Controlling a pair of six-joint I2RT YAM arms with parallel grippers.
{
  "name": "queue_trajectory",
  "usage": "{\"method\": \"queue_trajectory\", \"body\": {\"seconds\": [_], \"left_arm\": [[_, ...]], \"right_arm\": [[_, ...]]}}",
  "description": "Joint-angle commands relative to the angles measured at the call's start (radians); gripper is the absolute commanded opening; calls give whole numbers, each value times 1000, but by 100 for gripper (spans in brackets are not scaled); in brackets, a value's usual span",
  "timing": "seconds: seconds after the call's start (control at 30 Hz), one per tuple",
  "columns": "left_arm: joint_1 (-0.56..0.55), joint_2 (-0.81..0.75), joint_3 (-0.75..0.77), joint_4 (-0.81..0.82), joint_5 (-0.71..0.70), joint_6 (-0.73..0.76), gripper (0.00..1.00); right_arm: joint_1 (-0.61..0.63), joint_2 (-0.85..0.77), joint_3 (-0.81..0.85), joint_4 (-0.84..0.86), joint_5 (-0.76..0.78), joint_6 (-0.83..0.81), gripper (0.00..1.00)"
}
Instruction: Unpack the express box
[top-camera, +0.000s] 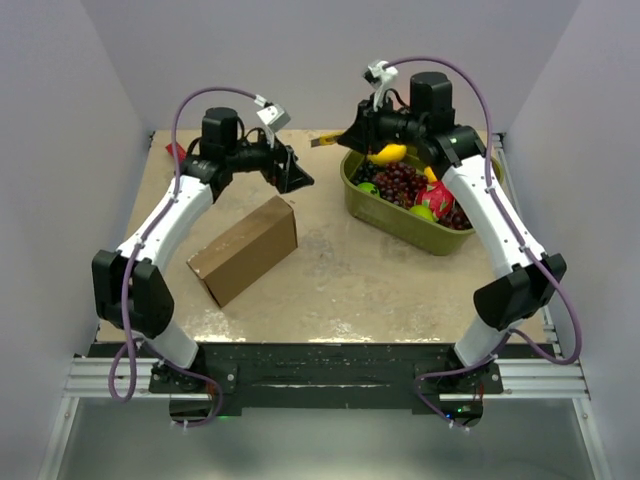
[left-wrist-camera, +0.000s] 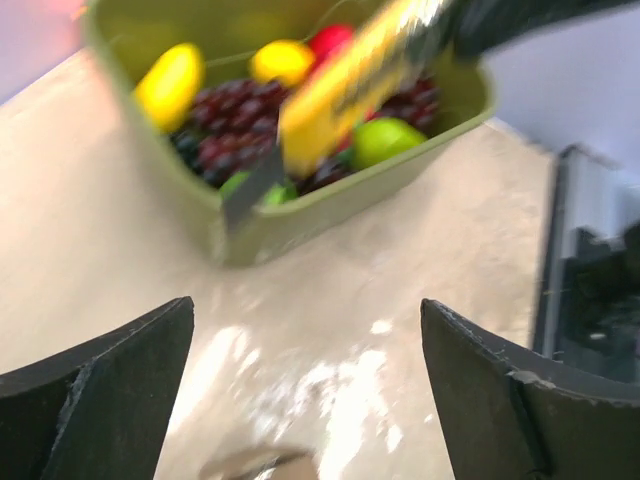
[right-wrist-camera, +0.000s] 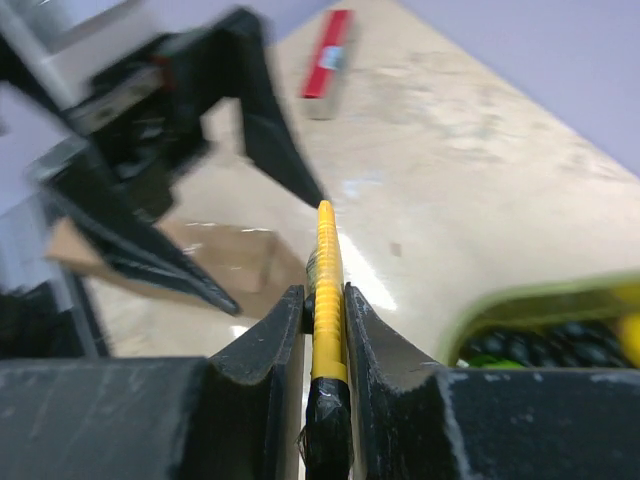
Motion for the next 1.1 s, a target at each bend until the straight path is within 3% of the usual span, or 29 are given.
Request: {"method": "queue_trajectory", "body": {"seconds": [0.0,0.07,0.23,0.43,0.57,0.7,0.8,0.93,1.07], "left_arm": [[6,-113,24,-366,-302,374,100],[3,-142,-2,-457,-380,437,100],[3,-248,-77,-569,-520,508,100],[3,-265,-125,-611,-537,515,100],[3,-250,-150,-612,-532,515,100],[3,-222,-163,-612,-508,511,99],[3,-207,-173,-620,-480,515,95],[3,-214,-196,-623,-450,538,79],[3,-254,-251,-588,-388,511,70]], "right_arm": [[42,-10,78,-146,362,-91,0],[65,-12,80,-159,414,-111,0],[71,10,101,-149,336,-114,0],[94,67,160,-151,287,-65,0],[160,58,158,-182,405,-137,0],[163,45,134,-199,480,-85,0],[166,42,132,-215,461,-80,0],[205,18,73,-208,462,-99,0],[254,-2,29,-212,525,-80,0]]}}
